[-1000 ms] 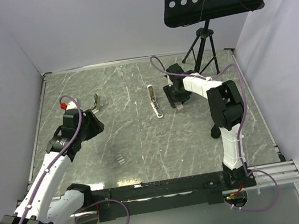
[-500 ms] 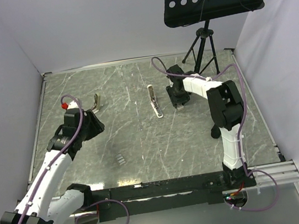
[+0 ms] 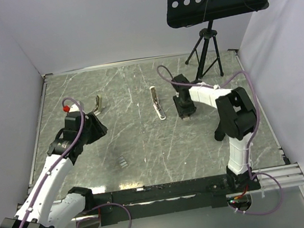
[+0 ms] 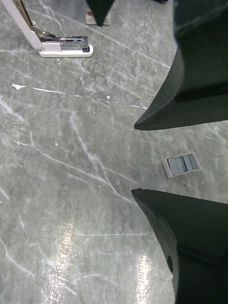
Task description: Unload the staples from the stapler
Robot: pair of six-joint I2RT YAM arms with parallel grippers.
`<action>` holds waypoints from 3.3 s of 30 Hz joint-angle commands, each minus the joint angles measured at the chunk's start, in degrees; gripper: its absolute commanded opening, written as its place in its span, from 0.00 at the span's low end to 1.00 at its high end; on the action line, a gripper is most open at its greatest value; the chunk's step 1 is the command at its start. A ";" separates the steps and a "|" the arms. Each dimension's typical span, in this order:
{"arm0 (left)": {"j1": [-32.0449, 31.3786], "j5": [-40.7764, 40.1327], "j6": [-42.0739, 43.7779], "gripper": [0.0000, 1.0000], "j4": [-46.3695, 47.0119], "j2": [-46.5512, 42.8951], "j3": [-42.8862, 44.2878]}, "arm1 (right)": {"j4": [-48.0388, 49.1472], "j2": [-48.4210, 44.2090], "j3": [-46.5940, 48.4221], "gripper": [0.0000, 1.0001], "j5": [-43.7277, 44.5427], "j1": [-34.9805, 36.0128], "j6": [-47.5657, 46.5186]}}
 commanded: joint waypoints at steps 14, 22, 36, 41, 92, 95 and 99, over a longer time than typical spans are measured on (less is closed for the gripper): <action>0.12 2.69 -6.76 0.61 0.62 -3.70 -1.38 | 5.08 -15.56 -13.11 0.42 -6.66 24.00 30.61; 0.12 0.94 -10.29 0.66 -1.40 -7.05 -3.23 | 10.45 -6.06 -1.51 0.52 -8.60 29.72 45.45; 0.30 -0.91 -11.61 0.64 -2.19 -2.66 -1.83 | 16.88 -15.71 -7.03 0.55 -15.98 29.46 28.65; 0.74 -1.70 -8.89 0.64 -2.98 0.42 0.98 | 14.58 -15.73 -10.55 0.44 -18.42 26.39 20.44; 3.29 -2.58 -0.80 0.65 -2.11 3.06 2.13 | 17.49 -2.10 -5.28 0.22 -24.60 23.22 17.27; 3.29 -2.67 -0.80 0.66 -2.19 2.80 2.13 | 16.70 -2.89 -4.93 0.22 -24.77 23.22 17.27; 3.29 -3.02 -0.89 0.66 -2.37 2.44 2.13 | 14.42 -7.10 -5.19 0.23 -23.72 23.22 16.31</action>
